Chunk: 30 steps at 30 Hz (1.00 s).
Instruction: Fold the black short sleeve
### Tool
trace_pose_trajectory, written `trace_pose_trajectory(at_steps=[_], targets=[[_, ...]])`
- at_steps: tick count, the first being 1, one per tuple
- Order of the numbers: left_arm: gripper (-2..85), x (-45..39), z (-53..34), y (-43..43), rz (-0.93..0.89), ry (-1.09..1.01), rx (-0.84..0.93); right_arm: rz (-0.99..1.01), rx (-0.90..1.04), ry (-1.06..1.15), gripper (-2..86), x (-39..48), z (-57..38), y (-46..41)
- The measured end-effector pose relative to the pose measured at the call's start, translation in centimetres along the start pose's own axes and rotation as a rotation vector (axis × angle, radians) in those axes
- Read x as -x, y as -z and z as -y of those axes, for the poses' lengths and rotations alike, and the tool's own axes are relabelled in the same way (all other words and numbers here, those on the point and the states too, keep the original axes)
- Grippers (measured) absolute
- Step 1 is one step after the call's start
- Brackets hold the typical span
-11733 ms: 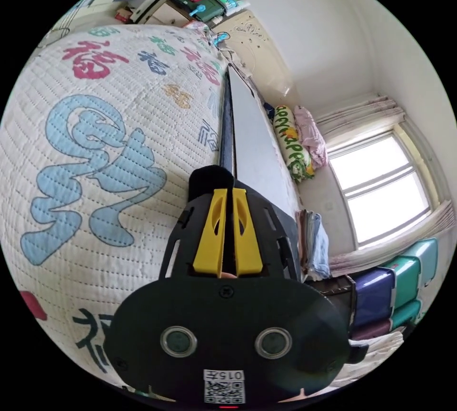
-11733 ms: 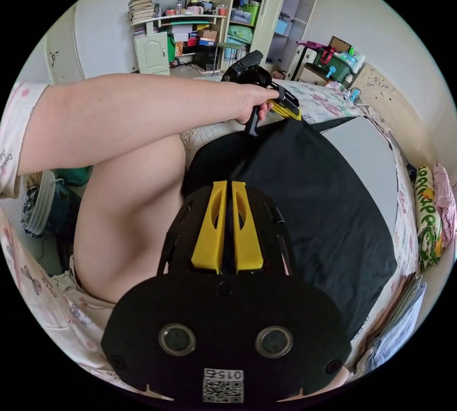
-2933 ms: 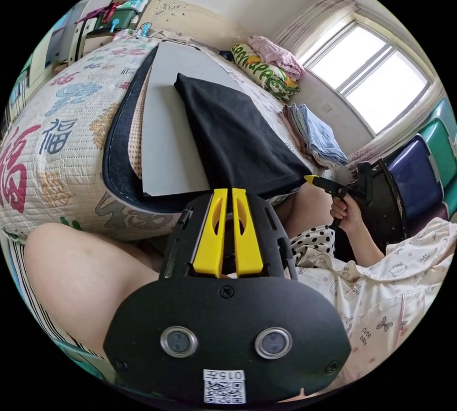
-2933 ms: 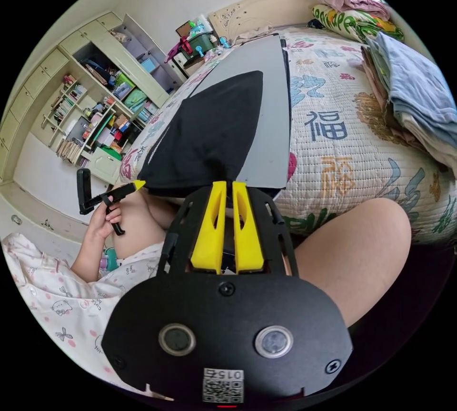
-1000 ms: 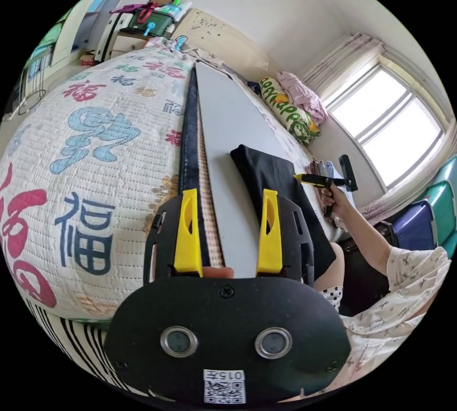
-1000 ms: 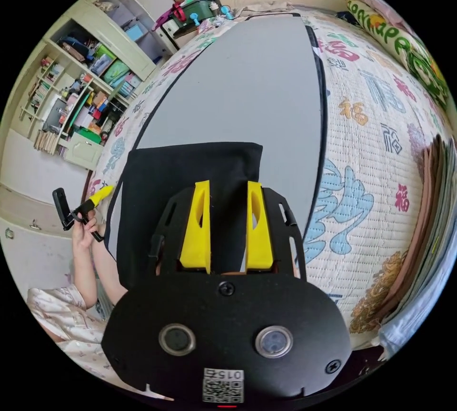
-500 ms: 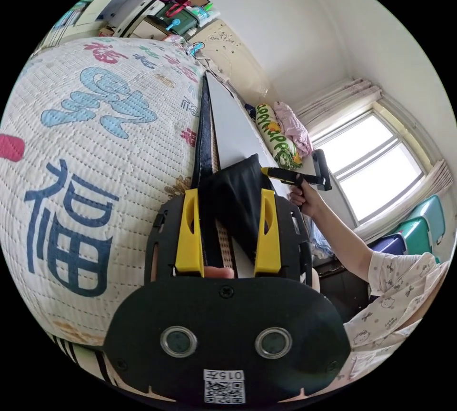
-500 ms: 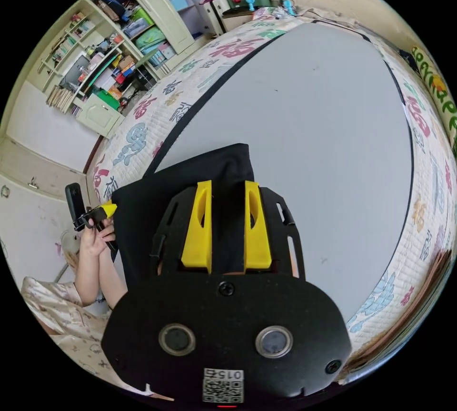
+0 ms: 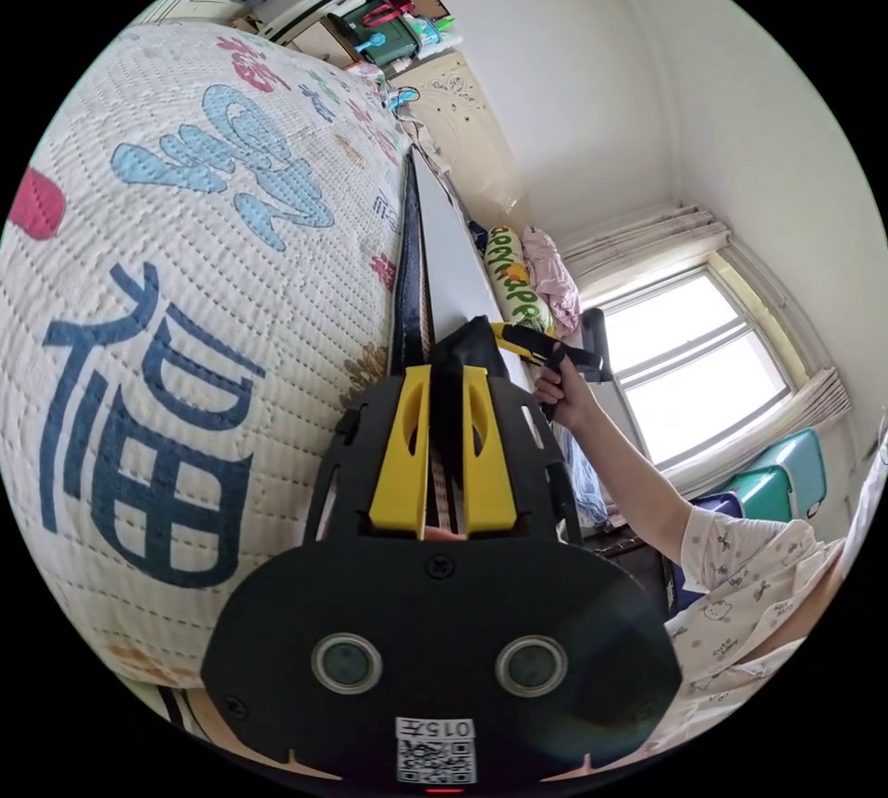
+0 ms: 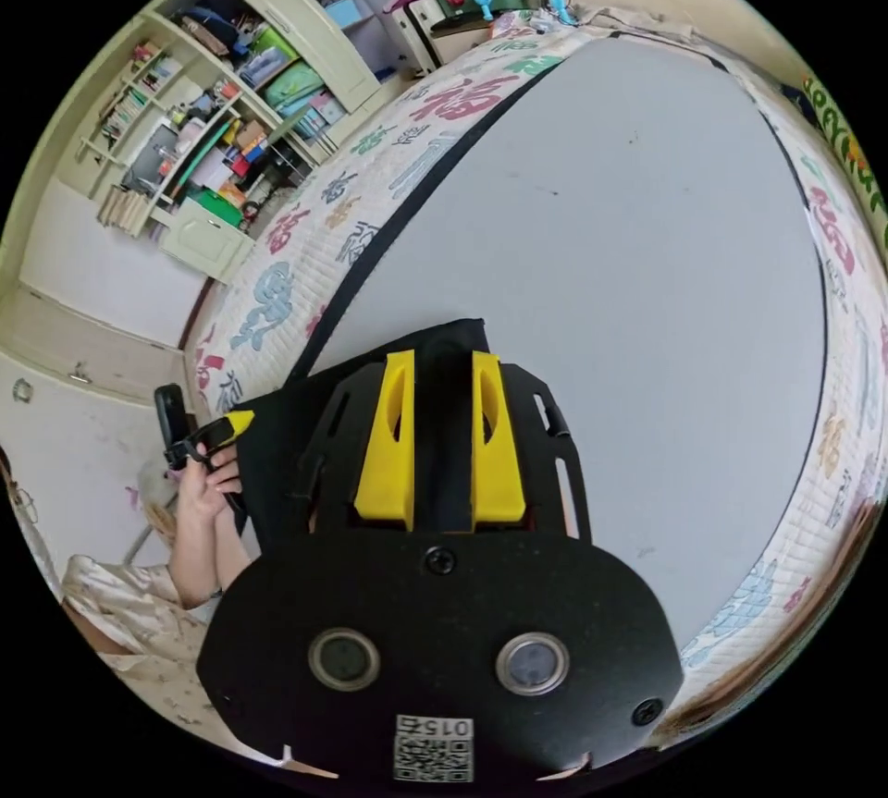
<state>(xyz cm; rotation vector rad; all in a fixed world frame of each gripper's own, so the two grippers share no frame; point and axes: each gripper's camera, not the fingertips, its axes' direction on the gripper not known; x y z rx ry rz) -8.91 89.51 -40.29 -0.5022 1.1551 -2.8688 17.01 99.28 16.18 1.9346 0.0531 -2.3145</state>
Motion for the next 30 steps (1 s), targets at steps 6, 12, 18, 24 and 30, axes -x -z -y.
trace_pose_trajectory(at_steps=[6,12,18,24,30], targets=[[3.8,-6.0,-0.8,4.1,0.023,-0.121,-0.050,-0.059,-0.049,-0.004,2.5,-0.9,-4.6,-2.0],[2.0,-18.6,-2.3,14.2,0.054,-0.368,-0.166,-0.030,-0.248,0.154,0.4,1.8,-12.0,2.9],[1.4,-36.1,-4.8,33.4,0.136,-0.629,-0.417,0.140,-0.552,0.376,-0.2,9.3,-19.4,10.5],[1.3,-50.7,-12.4,52.4,0.304,-0.831,-0.549,0.326,-0.699,0.572,-0.4,17.2,-26.2,11.3],[1.5,-58.1,-21.8,64.0,0.450,-0.895,-0.595,0.574,-0.740,0.566,-0.4,21.0,-33.2,5.5]])
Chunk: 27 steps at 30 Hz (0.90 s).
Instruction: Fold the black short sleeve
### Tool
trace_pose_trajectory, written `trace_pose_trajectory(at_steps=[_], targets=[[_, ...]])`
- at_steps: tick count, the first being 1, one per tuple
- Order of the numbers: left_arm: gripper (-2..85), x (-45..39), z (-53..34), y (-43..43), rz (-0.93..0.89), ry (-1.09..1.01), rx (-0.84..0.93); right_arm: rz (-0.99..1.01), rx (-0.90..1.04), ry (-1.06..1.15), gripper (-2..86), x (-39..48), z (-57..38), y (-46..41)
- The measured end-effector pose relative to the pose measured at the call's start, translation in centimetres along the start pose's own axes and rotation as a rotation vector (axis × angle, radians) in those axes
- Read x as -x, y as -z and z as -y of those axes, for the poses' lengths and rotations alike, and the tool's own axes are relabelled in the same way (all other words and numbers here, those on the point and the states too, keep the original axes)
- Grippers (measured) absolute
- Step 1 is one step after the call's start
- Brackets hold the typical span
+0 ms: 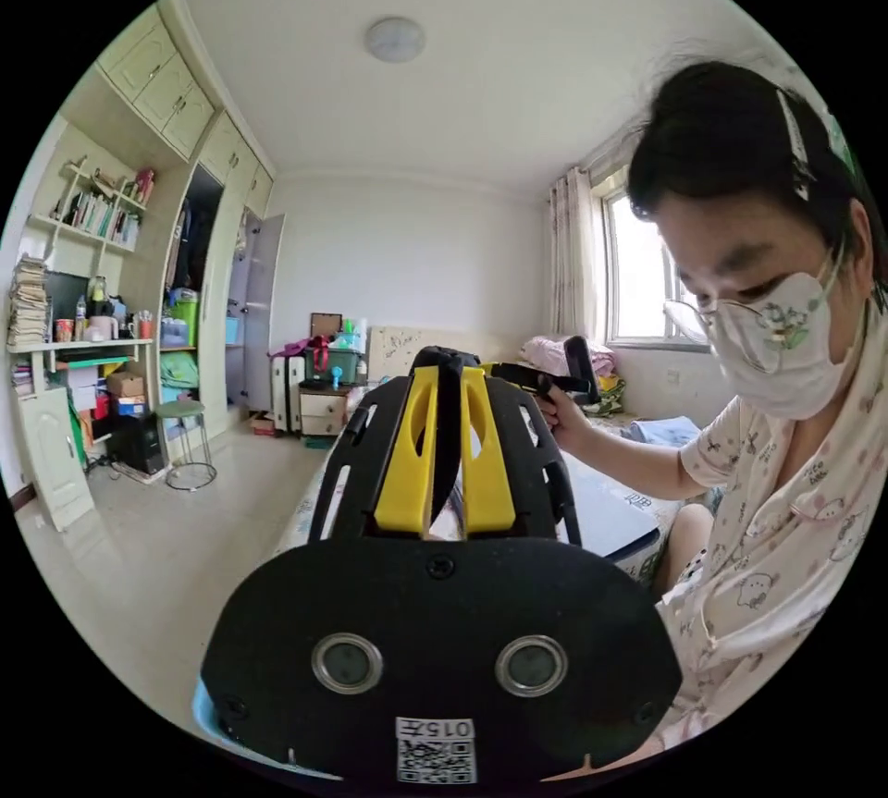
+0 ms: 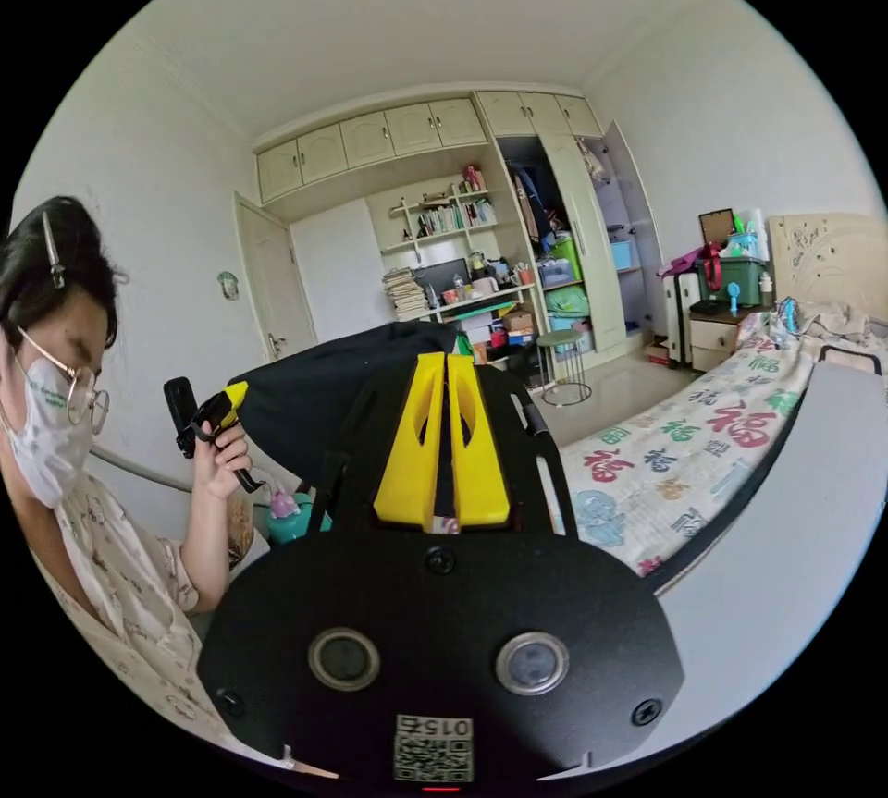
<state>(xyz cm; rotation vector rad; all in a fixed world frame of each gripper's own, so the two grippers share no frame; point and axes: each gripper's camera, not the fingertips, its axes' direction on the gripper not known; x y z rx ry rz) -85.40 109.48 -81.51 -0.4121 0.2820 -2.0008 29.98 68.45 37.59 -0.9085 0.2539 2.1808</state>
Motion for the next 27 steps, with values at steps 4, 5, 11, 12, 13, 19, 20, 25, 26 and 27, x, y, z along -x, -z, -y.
trace_pose_trajectory(at_steps=[4,5,11,12,13,19,20,25,26,27], targets=[[1.6,-1.1,-2.0,7.9,0.132,0.030,0.069,0.116,0.107,-0.083,-0.4,2.6,-4.7,-4.3],[1.6,-1.0,-2.5,8.9,0.148,0.046,0.080,0.128,0.125,-0.096,-0.4,2.9,-5.3,-5.1],[2.3,5.6,-11.2,15.6,0.267,0.360,0.146,0.182,0.330,-0.173,-0.4,5.9,-9.9,-15.4],[2.6,7.9,-13.6,16.4,0.297,0.428,0.144,0.181,0.383,-0.171,-0.4,6.4,-10.6,-18.4],[3.0,10.5,-16.2,17.1,0.355,0.506,0.151,0.178,0.444,-0.159,-0.4,6.8,-11.3,-21.9],[6.0,22.7,-29.7,15.6,0.808,0.776,0.266,0.130,0.635,-0.357,-0.6,6.6,-14.4,-35.0],[6.2,23.1,-30.2,15.1,0.779,0.801,0.272,0.123,0.630,-0.369,-0.6,7.0,-14.0,-34.9],[5.4,19.2,-33.0,4.8,0.640,0.726,0.448,-0.077,0.445,-0.422,-0.6,11.0,-5.6,-28.0],[5.3,18.9,-33.8,3.3,0.617,0.731,0.480,-0.083,0.398,-0.449,-0.5,11.6,-4.4,-26.7],[5.2,18.3,-35.4,0.4,0.573,0.746,0.534,-0.071,0.297,-0.483,-0.5,13.0,-1.9,-23.9]])
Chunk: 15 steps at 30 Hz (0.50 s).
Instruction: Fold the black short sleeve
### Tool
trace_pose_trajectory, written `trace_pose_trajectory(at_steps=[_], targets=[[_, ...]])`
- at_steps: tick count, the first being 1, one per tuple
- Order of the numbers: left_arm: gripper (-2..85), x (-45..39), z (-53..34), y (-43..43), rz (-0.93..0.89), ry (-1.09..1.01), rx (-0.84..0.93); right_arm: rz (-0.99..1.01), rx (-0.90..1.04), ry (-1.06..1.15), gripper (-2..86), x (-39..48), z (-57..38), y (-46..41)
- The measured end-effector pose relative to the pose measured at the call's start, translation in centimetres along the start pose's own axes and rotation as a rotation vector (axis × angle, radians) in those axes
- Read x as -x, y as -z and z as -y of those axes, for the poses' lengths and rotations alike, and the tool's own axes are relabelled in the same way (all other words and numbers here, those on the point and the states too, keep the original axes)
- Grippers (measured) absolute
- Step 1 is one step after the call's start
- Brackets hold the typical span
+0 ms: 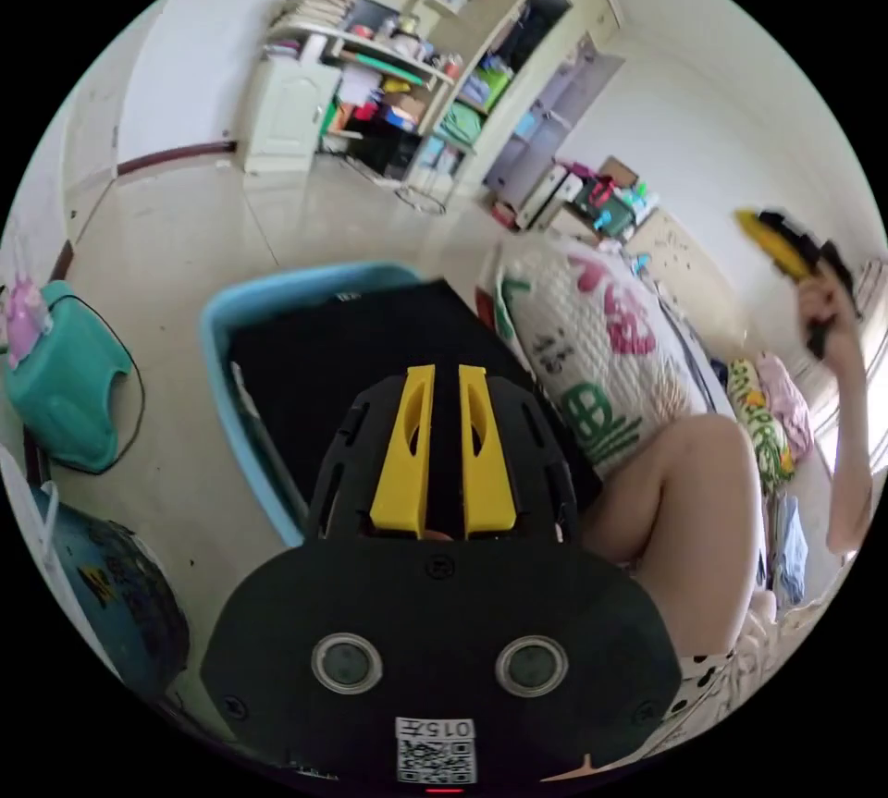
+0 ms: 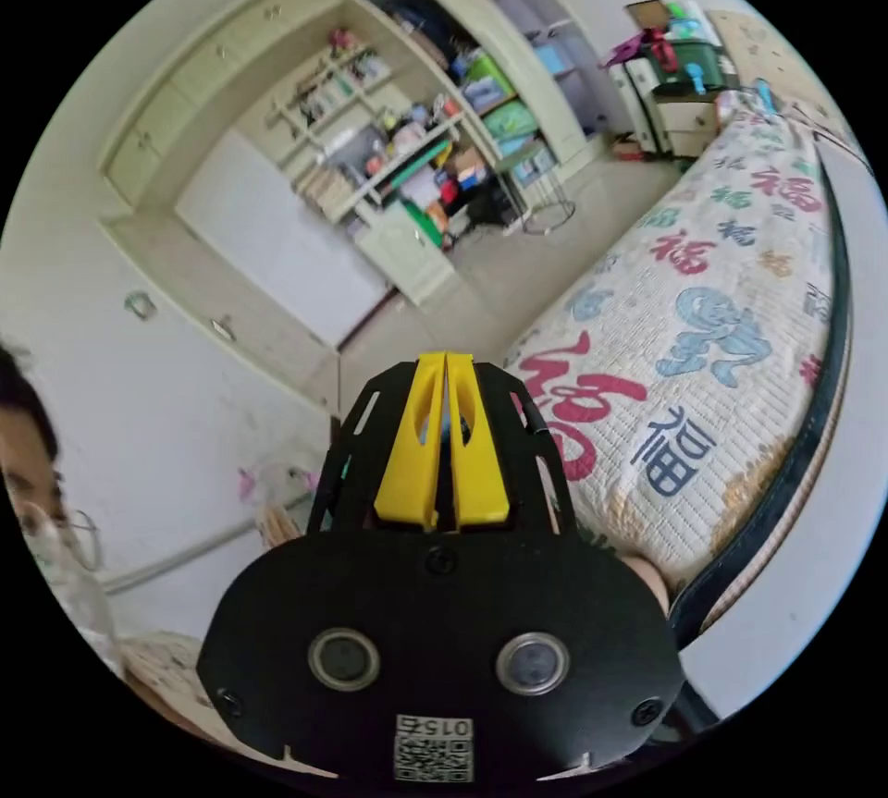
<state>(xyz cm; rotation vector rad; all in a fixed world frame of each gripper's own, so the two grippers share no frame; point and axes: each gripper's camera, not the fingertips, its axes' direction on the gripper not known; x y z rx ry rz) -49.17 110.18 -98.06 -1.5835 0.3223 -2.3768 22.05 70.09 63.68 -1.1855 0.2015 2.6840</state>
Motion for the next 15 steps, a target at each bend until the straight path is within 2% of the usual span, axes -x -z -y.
trace_pose_trajectory(at_steps=[2,4,9,11,15], targets=[[5.2,-2.5,-0.9,-3.9,-0.004,-0.042,0.075,0.079,-0.136,0.019,-0.5,3.8,0.3,5.0],[5.4,-6.2,-2.0,-8.9,0.130,-0.148,0.163,0.175,-0.334,0.099,-0.5,9.6,-0.5,11.1],[5.5,-12.5,-2.0,-12.4,0.344,-0.376,0.157,0.184,-0.641,0.261,-0.5,18.6,-1.9,20.3],[5.5,-12.8,-1.6,-13.0,0.337,-0.363,0.153,0.196,-0.723,0.306,-0.5,21.0,-2.1,22.9],[5.3,-13.5,0.4,-14.0,0.305,-0.310,0.181,0.082,-0.963,0.402,-0.5,26.8,-3.5,27.6]])
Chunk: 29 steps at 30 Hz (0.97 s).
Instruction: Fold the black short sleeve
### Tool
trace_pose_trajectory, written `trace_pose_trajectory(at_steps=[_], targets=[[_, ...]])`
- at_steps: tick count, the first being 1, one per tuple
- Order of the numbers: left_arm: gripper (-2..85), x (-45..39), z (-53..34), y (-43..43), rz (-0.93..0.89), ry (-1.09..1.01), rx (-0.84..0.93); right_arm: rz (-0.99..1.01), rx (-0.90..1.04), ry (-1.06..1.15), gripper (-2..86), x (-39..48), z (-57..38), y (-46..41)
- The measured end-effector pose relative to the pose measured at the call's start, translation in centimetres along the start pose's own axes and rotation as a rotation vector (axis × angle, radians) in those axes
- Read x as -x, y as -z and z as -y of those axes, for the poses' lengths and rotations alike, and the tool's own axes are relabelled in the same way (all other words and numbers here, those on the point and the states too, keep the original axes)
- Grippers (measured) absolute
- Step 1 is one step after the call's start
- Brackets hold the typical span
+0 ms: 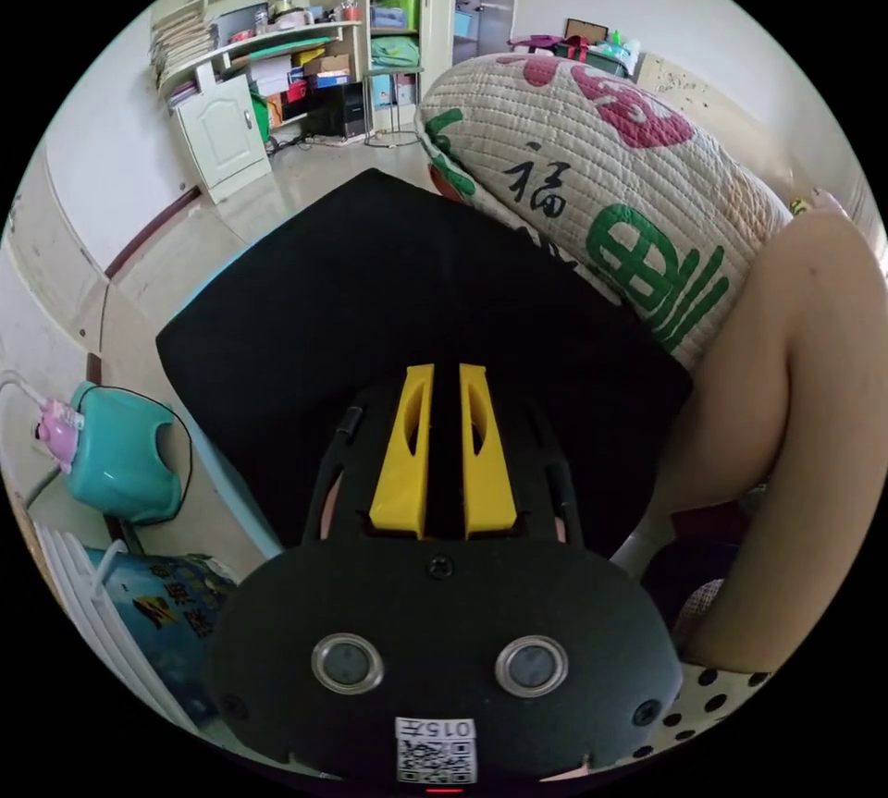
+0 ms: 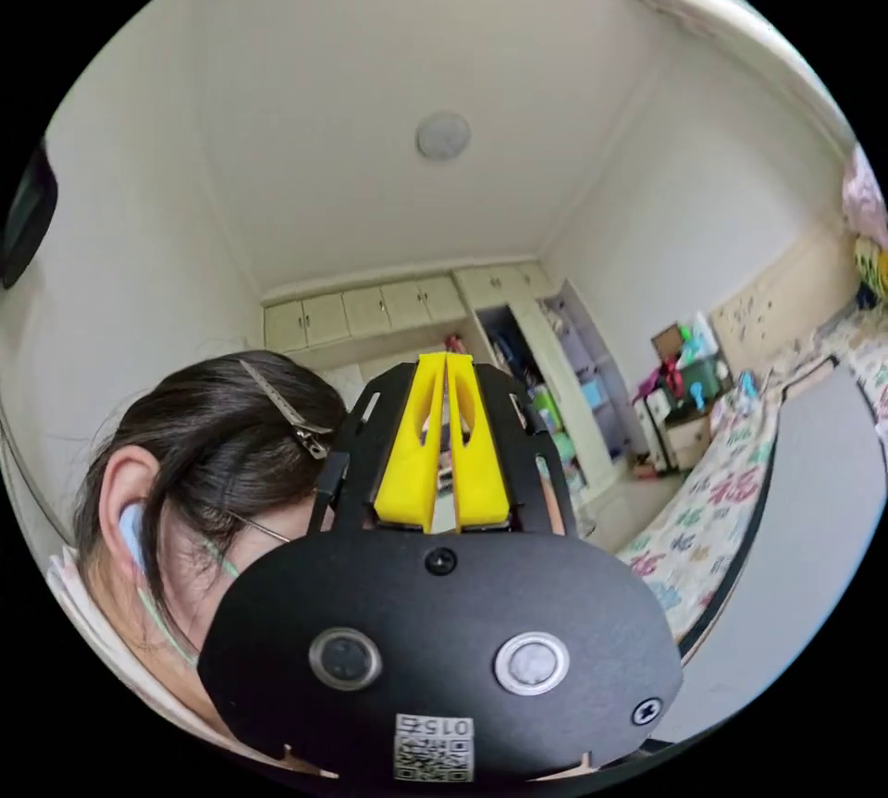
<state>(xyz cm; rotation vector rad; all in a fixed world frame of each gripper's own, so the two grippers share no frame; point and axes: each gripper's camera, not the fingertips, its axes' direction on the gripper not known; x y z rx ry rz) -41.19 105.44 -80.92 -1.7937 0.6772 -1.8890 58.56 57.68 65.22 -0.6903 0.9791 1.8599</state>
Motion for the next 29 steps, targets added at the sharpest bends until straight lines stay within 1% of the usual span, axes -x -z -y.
trace_pose_trajectory(at_steps=[3,4,7,9,11,14,16,17,19,20,21,23,25,26,28,29], targets=[[4.6,-1.3,2.2,-0.5,0.013,-0.003,0.049,-0.093,-0.117,0.161,-0.5,4.2,2.5,0.4],[4.0,-1.4,3.3,-1.0,0.001,0.016,0.084,-0.135,-0.133,0.236,-0.5,5.9,3.5,0.1],[1.5,-1.5,6.7,-1.9,-0.054,0.054,0.192,-0.219,-0.162,0.367,-0.6,9.0,5.8,-0.8],[0.5,-2.0,8.5,-2.0,-0.109,0.061,0.238,-0.238,-0.195,0.385,-0.6,9.7,7.2,-1.0],[0.1,-2.9,9.8,-1.1,-0.180,0.058,0.213,-0.235,-0.209,0.389,-0.6,10.1,8.9,-1.3],[-0.4,-4.9,11.7,3.2,-0.252,0.111,0.055,-0.265,-0.219,0.504,-0.6,11.0,11.4,-1.9],[-0.6,-8.2,13.1,8.1,-0.238,0.099,-0.140,-0.406,-0.269,0.598,-0.6,11.0,12.7,-2.1],[-0.7,-9.3,13.5,9.3,-0.228,0.085,-0.181,-0.455,-0.292,0.617,-0.6,10.8,13.0,-2.1],[-0.8,-14.4,15.4,13.3,-0.188,-0.001,-0.318,-0.674,-0.341,0.695,-0.8,8.6,14.2,-2.7],[-0.8,-15.8,15.9,14.2,-0.181,-0.025,-0.345,-0.722,-0.337,0.721,-0.8,7.6,14.5,-3.0],[-0.8,-18.6,16.9,15.7,-0.172,-0.072,-0.396,-0.794,-0.306,0.776,-0.8,5.4,15.0,-3.7],[-0.8,-22.9,18.5,17.5,-0.180,-0.129,-0.453,-0.923,-0.215,0.764,-0.8,1.0,16.4,-4.9],[-0.8,-28.8,20.7,19.2,-0.216,-0.200,-0.500,-1.129,-0.039,0.599,-0.3,-7.0,19.3,-6.9],[-0.8,-30.3,21.3,19.6,-0.228,-0.217,-0.512,-1.158,0.002,0.555,-0.1,-9.1,19.9,-7.2],[-0.8,-37.0,23.6,20.6,-0.277,-0.292,-0.558,-1.249,0.197,0.377,2.9,-18.2,22.3,-8.7],[-0.8,-38.7,24.2,20.8,-0.292,-0.310,-0.568,-1.269,0.256,0.332,4.0,-20.5,22.8,-9.2]])
